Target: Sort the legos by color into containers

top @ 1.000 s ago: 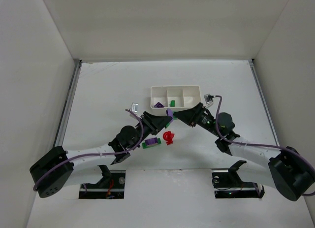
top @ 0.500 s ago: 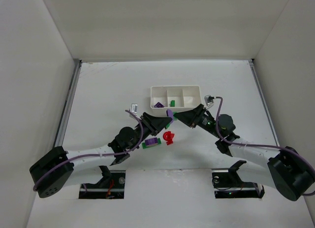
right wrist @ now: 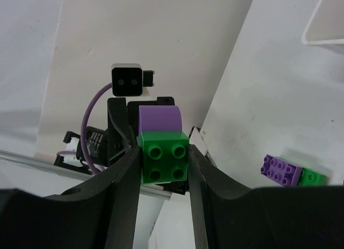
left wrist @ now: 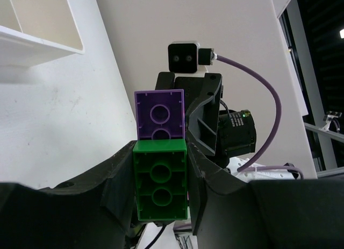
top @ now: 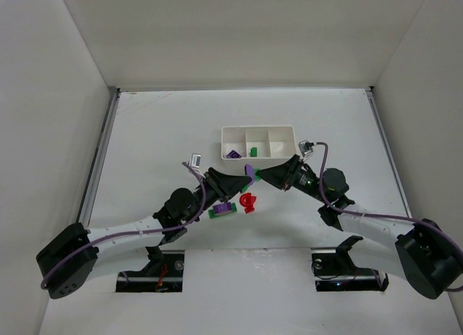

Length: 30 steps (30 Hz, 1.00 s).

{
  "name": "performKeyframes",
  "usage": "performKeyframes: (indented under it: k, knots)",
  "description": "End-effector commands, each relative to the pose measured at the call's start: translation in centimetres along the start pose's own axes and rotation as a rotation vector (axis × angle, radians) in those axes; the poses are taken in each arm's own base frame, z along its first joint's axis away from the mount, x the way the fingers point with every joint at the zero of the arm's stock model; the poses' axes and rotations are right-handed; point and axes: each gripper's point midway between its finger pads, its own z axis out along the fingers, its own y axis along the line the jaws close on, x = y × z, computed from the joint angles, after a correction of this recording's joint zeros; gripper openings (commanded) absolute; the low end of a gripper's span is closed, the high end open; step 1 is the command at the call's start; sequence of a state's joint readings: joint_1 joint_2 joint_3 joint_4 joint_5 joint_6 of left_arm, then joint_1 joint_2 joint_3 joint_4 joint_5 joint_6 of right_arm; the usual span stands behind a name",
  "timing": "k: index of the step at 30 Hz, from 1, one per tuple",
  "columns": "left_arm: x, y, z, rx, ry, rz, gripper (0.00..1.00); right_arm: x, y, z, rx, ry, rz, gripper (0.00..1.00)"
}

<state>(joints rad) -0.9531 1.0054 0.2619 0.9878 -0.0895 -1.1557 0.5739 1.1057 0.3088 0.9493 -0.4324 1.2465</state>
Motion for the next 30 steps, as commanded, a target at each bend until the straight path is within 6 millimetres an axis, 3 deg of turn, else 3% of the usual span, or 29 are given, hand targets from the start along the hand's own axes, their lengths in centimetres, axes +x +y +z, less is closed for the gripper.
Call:
performKeyframes:
  k: [1, 15, 24, 30]
  knots:
    - [-2.8, -1.0, 0.0, 0.024, -0.107, 0.025, 0.14, -2.9, 0.8, -0.6, -0.031, -0.109, -0.051, 0.35]
    - [-4.3, -2.1, -0.2, 0.014, -0.131, 0.095, 0.14, -3.7, 0.0, -1.3, 0.006, -0.104, -0.073, 0.36]
    - [-5.6, -3.9, 0.4, -0.043, -0.127, 0.286, 0.13, -4.3, -0.8, -0.7, 0.067, -0.107, -0.122, 0.36]
    - [-6.7, -2.5, 0.4, -0.142, -0.148, 0.388, 0.13, -5.8, -3.0, -0.1, 0.198, -0.144, -0.196, 0.36]
